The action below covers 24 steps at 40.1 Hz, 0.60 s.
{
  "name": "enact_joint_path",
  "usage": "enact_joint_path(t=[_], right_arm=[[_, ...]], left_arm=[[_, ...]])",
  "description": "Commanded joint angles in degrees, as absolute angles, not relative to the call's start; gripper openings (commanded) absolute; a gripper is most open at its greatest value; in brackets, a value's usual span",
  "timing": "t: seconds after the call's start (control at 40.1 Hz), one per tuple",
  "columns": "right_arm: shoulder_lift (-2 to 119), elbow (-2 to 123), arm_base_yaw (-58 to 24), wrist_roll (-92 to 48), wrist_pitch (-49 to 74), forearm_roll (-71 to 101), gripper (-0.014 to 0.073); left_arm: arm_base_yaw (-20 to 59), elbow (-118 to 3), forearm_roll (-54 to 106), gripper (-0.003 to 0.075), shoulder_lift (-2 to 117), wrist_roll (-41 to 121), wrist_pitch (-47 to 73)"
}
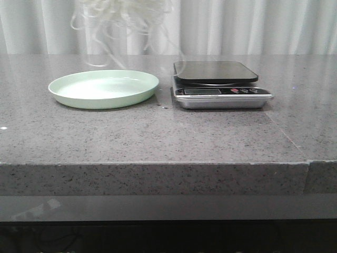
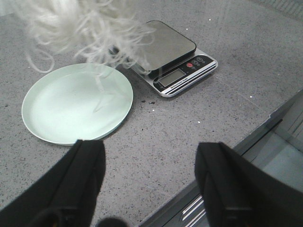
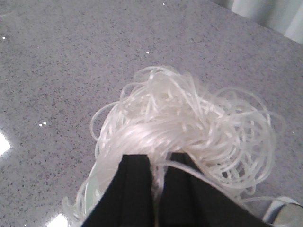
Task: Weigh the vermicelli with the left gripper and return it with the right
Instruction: 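Carry the vermicelli with the right gripper over the green plate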
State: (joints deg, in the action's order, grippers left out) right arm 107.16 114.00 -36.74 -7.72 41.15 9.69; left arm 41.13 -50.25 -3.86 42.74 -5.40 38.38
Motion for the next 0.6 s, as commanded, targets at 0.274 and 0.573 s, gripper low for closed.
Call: enact_joint_path(t=[0.274, 0.573], right_arm=[[112.94, 116.39, -37.90, -8.42, 35.61, 9.94, 0.0168], [115.49, 116.39, -37.90, -8.42, 37.69, 9.94, 0.0388]], left_arm=[[41.59, -51.73, -3.96, 0.0501, 42.68, -5.82, 34.18], [41.59, -51.73, -3.96, 0.0501, 42.68, -5.82, 34.18]])
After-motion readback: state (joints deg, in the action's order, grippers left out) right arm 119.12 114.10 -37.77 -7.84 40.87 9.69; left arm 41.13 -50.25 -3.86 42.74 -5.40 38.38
